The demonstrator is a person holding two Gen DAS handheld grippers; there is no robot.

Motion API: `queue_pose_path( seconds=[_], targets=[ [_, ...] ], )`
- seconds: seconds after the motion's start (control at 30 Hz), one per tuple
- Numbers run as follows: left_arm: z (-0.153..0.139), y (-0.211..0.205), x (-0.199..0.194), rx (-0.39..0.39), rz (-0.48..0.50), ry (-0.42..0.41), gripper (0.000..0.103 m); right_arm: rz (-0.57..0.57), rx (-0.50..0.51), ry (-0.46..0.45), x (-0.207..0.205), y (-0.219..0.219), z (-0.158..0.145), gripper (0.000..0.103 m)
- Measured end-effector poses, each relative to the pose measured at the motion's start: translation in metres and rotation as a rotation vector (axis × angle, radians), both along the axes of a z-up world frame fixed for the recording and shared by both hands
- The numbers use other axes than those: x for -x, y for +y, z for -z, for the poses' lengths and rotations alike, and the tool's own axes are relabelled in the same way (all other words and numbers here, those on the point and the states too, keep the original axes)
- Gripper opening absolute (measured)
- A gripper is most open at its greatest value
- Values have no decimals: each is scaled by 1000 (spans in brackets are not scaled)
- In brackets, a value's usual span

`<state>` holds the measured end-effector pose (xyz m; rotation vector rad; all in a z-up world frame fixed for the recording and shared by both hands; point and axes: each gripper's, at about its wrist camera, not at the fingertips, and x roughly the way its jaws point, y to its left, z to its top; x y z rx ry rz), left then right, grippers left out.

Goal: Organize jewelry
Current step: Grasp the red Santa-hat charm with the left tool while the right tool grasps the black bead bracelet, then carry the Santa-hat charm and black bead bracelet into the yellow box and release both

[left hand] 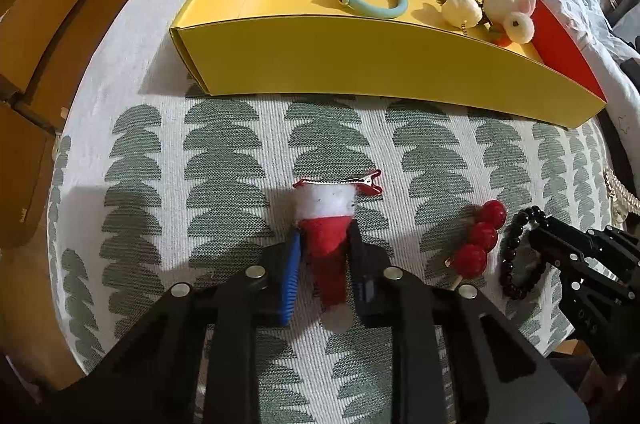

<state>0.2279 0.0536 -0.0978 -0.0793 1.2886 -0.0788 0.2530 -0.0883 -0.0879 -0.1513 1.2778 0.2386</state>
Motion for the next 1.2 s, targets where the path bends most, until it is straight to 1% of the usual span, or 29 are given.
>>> queue_pose_path(
  seconds=[0.03,0.07,0.13,0.43,0.7,1.0,1.1,1.2],
  targets=[
    [0,1,0,4,-2,-1,20,2,-1,4,1,0,0,16],
    [-1,2,1,8,-3,-3,18,7,-1,3,1,-1,-1,13],
    [-2,3,1,17,0,-5,17,17,-6,8,1,-4,-2,13],
    [-11,5,5,39,2,-29,16,36,-41,-5,3,-10,-10,11],
    [-24,13,8,45,-21,-63,12,26,-97,-56,15,-16,-38,11],
    [-31,14,7,82,-22,-75,12,19,-178,-128,29,-17,-75,10],
    [-37,18,9,87,-38,-88,12,15,-204,-160,32,-17,-91,10],
    [-46,22,11,95,-49,-109,12,9,-245,-209,35,-19,-114,10]
  ],
)
